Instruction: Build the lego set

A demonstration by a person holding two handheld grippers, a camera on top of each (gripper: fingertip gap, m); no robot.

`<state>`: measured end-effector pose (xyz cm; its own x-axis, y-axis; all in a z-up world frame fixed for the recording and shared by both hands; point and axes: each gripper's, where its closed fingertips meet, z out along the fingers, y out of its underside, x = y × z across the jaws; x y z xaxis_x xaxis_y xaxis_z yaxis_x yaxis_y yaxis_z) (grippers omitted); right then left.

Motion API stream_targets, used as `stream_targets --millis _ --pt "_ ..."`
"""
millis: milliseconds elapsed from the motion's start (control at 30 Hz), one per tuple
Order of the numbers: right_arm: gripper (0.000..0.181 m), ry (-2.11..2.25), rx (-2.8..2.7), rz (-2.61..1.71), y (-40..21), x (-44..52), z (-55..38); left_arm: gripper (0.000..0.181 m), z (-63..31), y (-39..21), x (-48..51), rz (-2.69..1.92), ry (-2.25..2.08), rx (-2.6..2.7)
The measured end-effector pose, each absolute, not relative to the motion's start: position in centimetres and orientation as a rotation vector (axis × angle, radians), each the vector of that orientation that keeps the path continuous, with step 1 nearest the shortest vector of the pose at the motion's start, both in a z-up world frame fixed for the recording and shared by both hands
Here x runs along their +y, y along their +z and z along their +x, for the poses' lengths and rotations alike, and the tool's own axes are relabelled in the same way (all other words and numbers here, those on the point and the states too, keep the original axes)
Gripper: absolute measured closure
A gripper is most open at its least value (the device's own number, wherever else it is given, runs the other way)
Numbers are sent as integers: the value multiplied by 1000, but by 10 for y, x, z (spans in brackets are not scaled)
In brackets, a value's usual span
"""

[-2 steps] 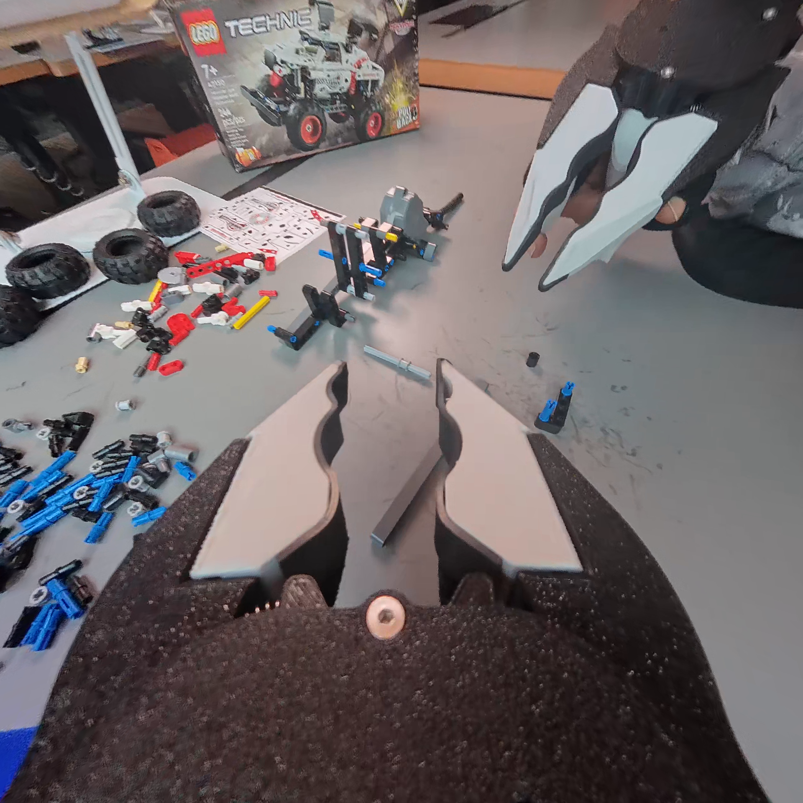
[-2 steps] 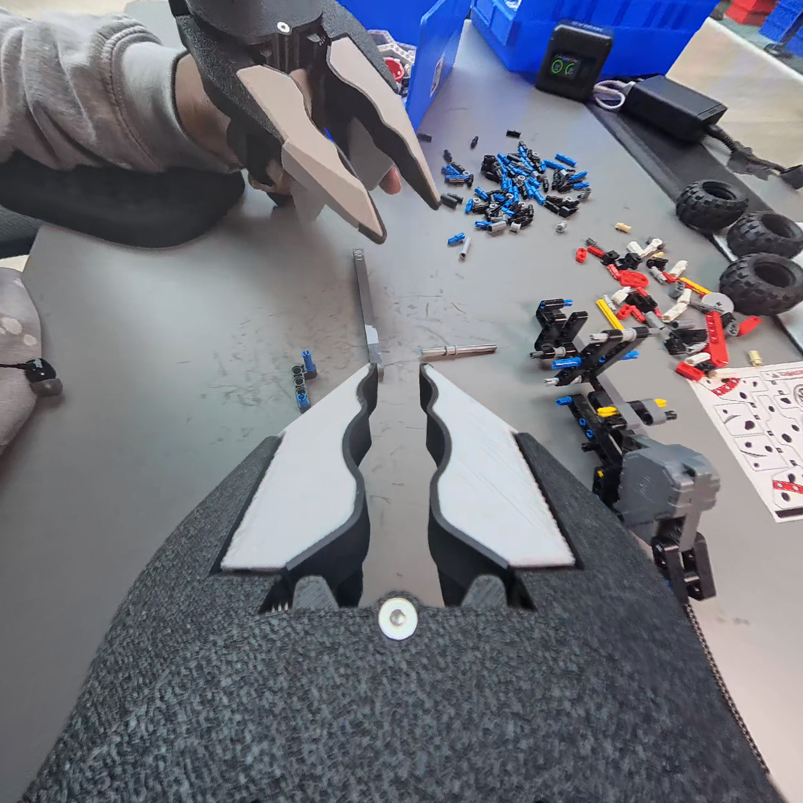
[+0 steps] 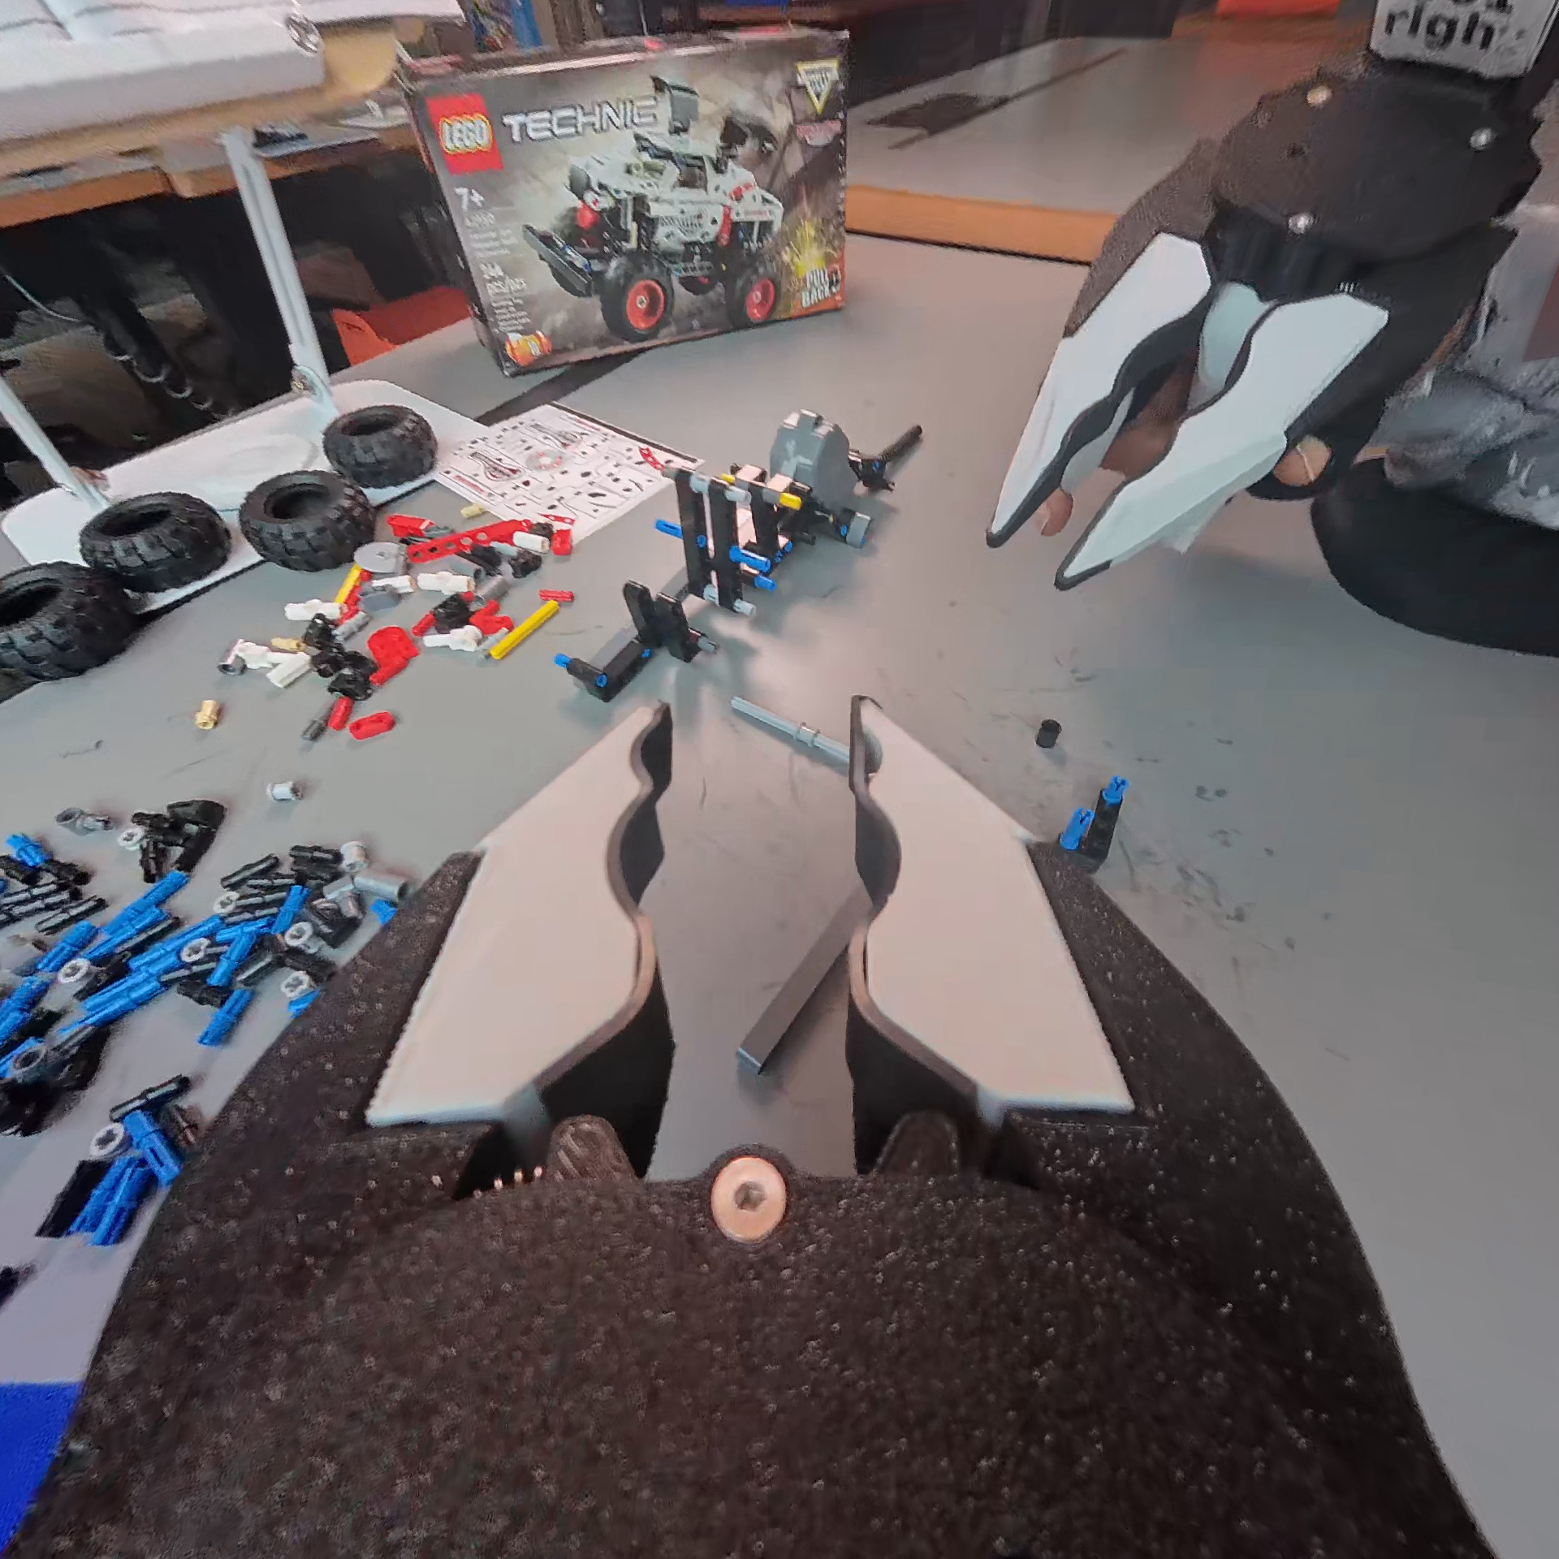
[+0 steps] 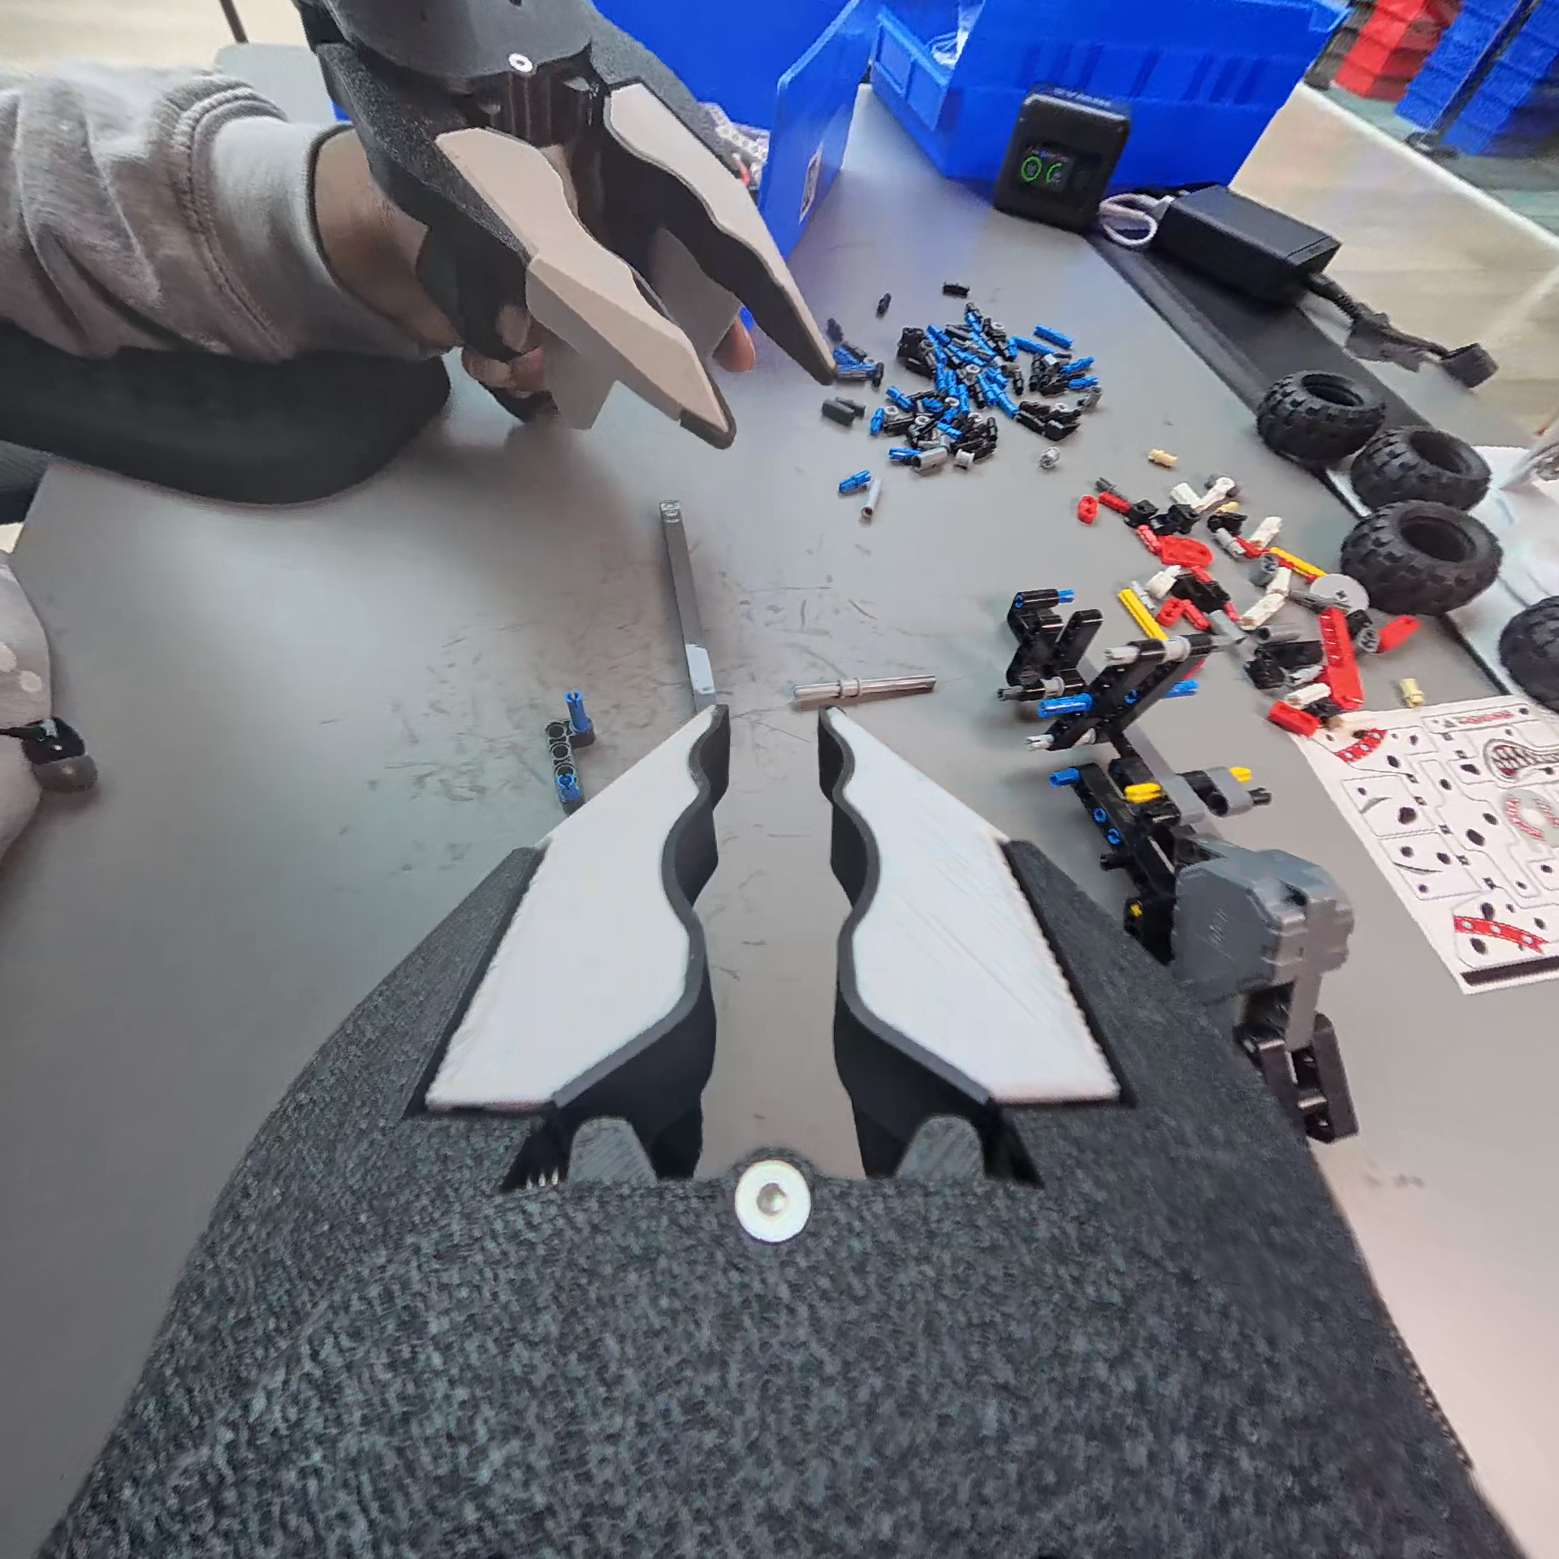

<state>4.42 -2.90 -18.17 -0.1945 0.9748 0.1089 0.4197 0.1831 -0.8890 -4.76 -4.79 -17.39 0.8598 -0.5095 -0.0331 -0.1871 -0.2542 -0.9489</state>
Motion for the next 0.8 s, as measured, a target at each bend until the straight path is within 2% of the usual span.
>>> stream_targets --millis 167,400,800 --pt "151 1015 -1538 -1286 -156 -14 48 132 -64 -150 -45 -1728 -354 386" --pt "125 1042 -1345 -1262 -132 3 60 123 -77 -138 -44 -1675 -335 309" --pt "131 982 -1474 -1214 -148 -8 64 121 -71 -138 -54 -1723 -376 416"
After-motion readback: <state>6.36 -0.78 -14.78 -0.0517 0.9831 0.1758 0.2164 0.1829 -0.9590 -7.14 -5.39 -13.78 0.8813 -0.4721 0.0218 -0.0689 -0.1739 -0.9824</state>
